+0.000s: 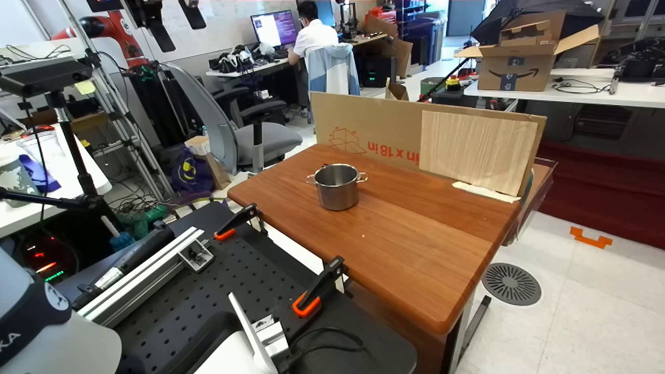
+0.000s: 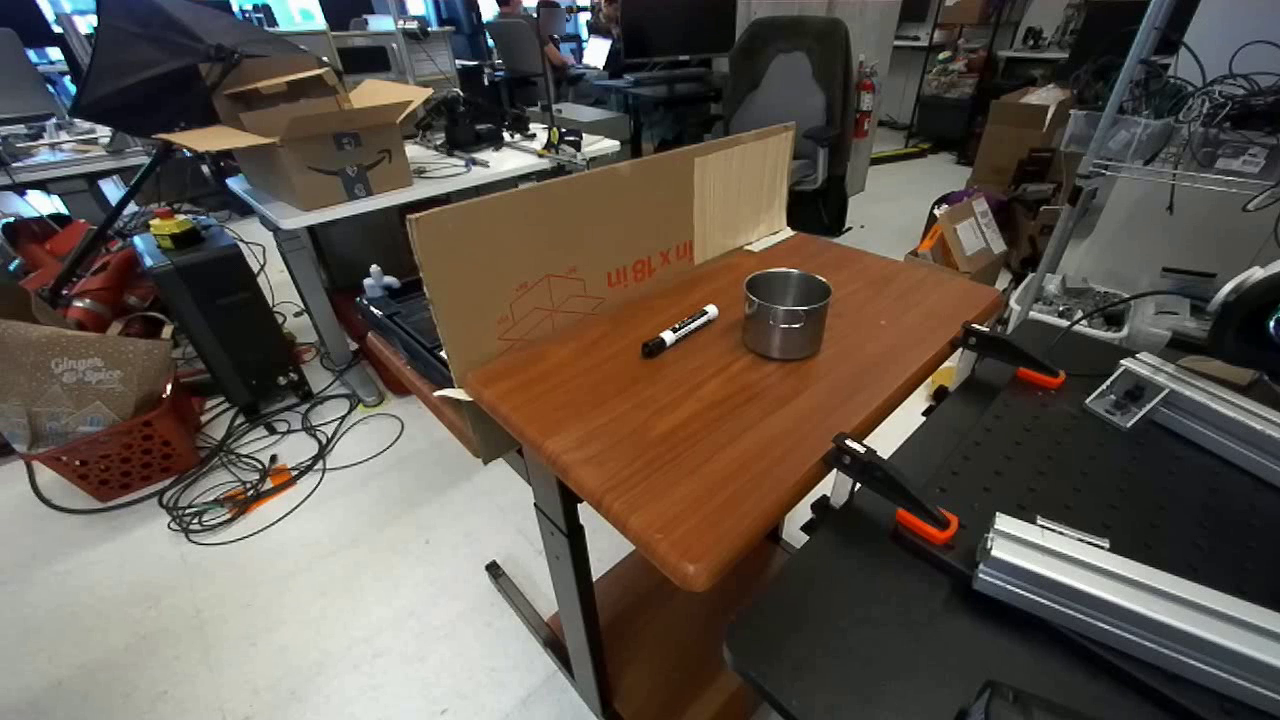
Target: Put the marker in the pot
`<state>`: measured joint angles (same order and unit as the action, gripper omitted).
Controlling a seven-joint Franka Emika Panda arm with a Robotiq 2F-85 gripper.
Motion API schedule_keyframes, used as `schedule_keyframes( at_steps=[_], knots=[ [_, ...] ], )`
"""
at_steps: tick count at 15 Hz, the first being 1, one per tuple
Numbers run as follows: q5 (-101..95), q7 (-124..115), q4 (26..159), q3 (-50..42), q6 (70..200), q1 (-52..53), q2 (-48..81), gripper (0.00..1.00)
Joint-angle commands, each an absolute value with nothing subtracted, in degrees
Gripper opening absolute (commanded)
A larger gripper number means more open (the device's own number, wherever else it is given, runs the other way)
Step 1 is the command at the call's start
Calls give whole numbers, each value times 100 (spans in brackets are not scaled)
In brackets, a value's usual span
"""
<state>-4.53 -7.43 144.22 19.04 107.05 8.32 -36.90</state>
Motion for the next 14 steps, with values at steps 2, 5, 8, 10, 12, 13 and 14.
schedule_keyframes(
  at_steps=[2, 5, 8, 10, 12, 13, 14],
  knots=[
    [-1015, -475, 13847, 1894, 10182, 928, -3056, 100],
    [-1584, -18, 13263, 1882, 9936, 944, -2468, 100],
    [-2241, 608, 12628, 1802, 10003, 950, -1803, 100],
    [-2643, 1092, 12264, 1719, 10139, 970, -1403, 100],
    [-3000, 1580, 11979, 1637, 10300, 989, -1060, 100],
    [-3154, 1812, 11900, 1605, 10401, 1002, -941, 100],
    [-3302, 2054, 11828, 1562, 10540, 1000, -814, 100]
  ],
)
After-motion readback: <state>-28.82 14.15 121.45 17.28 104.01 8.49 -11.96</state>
